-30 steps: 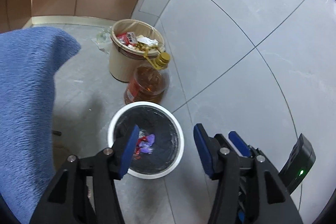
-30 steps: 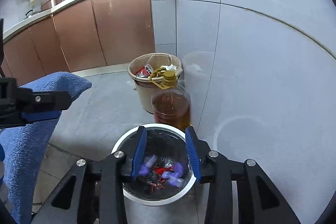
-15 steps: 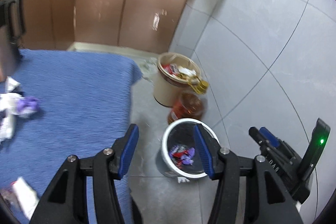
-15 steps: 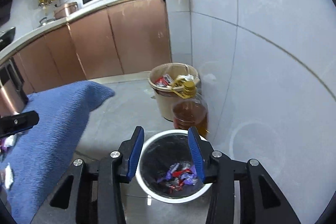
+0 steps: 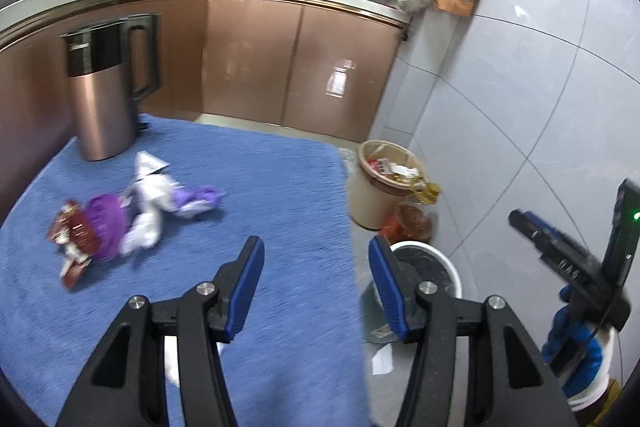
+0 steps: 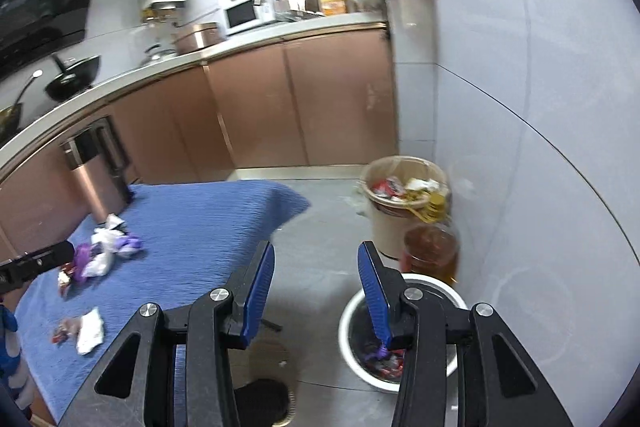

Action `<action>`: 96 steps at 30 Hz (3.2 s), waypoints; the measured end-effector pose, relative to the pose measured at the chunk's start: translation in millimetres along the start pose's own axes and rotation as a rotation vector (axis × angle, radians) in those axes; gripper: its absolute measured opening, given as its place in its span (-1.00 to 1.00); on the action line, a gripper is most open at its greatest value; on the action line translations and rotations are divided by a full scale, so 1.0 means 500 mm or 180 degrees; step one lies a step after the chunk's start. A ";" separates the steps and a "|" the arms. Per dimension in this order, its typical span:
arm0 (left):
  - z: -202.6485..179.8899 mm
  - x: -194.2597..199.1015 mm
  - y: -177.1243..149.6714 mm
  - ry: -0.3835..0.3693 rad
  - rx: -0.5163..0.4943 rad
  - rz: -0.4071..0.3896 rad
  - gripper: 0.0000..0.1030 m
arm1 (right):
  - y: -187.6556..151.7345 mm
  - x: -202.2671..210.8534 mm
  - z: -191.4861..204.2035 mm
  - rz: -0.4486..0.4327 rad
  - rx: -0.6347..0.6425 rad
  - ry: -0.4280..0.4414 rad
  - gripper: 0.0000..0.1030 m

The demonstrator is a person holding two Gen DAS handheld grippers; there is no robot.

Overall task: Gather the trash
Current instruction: 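Move both tools back to the towel toward the clear wrapper and tissue, then grasp the clear plastic wrapper with the left tool while the right tool grasps the white tissue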

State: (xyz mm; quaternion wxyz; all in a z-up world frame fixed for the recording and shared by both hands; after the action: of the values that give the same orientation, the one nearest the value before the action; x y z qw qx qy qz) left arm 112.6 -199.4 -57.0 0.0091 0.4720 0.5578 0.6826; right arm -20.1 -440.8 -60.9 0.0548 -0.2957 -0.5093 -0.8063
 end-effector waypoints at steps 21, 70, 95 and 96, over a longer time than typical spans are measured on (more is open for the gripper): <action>0.272 0.134 -0.172 0.0625 0.0550 -0.0021 0.02 | -0.056 0.006 0.219 0.0361 0.0387 0.0839 -0.18; 0.351 0.030 -0.290 0.0003 0.0354 0.0298 0.02 | -0.277 -0.179 0.485 0.1707 0.0674 0.1272 -0.19; 0.342 -0.035 -0.323 -0.0150 0.0462 0.0589 -0.72 | -0.352 -0.247 0.510 0.2075 0.0723 0.1422 -0.69; 0.346 -0.033 -0.324 -0.0134 0.0514 0.0580 -0.74 | -0.353 -0.245 0.510 0.2068 0.0731 0.1414 -0.79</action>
State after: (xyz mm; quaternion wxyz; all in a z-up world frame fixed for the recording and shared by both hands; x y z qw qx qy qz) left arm 151.7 -16.9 -204.2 -0.0793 0.5342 0.5653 0.6235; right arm 118.8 -165.3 -187.4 0.4479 -0.2518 -0.4519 -0.7293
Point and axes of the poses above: each gripper's, at about its wrist camera, not at the fingertips, and x roughly against the way its jaws point, z to its left, y to its top, the point moved 7 cm from there along -x, roughly the way its jaws point, and after that the axes turned 10 degrees about -x, right-handed, at the moved point
